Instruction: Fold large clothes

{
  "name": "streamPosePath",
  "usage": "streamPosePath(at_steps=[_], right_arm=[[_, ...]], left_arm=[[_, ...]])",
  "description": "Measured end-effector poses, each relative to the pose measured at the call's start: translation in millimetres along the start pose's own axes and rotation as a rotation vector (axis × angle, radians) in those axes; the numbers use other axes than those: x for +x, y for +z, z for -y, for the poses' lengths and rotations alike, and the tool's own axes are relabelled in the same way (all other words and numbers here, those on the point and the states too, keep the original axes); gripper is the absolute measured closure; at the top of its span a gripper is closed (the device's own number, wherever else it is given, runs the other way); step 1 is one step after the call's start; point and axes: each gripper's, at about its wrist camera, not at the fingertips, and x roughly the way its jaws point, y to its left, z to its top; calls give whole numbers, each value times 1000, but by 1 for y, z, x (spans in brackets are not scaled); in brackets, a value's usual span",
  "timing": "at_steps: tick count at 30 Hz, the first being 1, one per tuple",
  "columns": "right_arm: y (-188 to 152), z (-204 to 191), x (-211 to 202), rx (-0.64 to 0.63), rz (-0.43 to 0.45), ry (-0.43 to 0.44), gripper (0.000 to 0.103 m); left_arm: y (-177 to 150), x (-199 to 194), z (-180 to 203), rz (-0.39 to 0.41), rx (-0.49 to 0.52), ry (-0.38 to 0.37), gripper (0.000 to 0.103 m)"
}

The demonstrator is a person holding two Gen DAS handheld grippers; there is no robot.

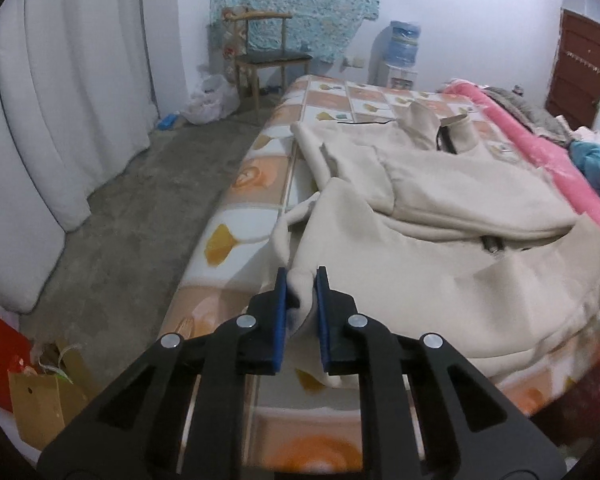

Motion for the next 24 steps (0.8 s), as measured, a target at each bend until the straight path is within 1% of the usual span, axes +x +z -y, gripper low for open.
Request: streamPosePath(at_steps=[2,4,5,6,7,8,9,10,11,13,14,15,16,17,19,20,22,24], right_arm=[[-9,12,-9,60,-28,57,92],[-18,23,-4,105,-61,86,91],[-23,28,2,116,-86,79,90],[-31,35,12,126,-128,11,83],[-35,40,18,134,-159,-53,71],[-37,46,21,162,-178,-83,52],[-37,50,17,194,-168,-80,50],[-36,53,12,219,-149,-56,50],[-33,53,2,230,-115,-25,50],[-28,45,-8,206,-68,-21,48],[-24,36,-11,172,-52,-21,48],[-22,28,-12,141,-45,-19,47],[-20,15,-11,97,-42,-15,47],[-19,0,-8,45,-46,-5,45],[-20,-25,2,-36,-64,25,43],[-23,-39,10,-71,-83,41,43],[-27,-60,25,-118,-120,56,43],[-33,-77,42,-161,-157,51,43]], left_arm=[[-10,-10,-9,-30,-13,-18,90],[-23,-4,-19,-82,-37,-21,87],[-32,5,-25,-119,-46,-16,82],[-37,12,-29,-144,-62,-11,79],[-42,15,-36,-152,-86,-23,77],[-44,13,-43,-131,-123,-52,72],[-44,8,-48,-102,-147,-54,73],[-41,-1,-51,-52,-157,-39,72],[-40,-7,-51,-20,-155,-42,72],[-35,-16,-47,33,-148,-90,71],[-32,-20,-41,53,-138,-135,68],[-28,-19,-33,57,-125,-181,63],[-26,-18,-23,52,-107,-227,62],[-24,-15,-7,38,-78,-286,61],[-24,-7,16,3,-50,-364,57],[-24,1,32,-31,-34,-416,57],[-29,16,63,-93,12,-472,57],[-37,27,86,-131,56,-461,57]])
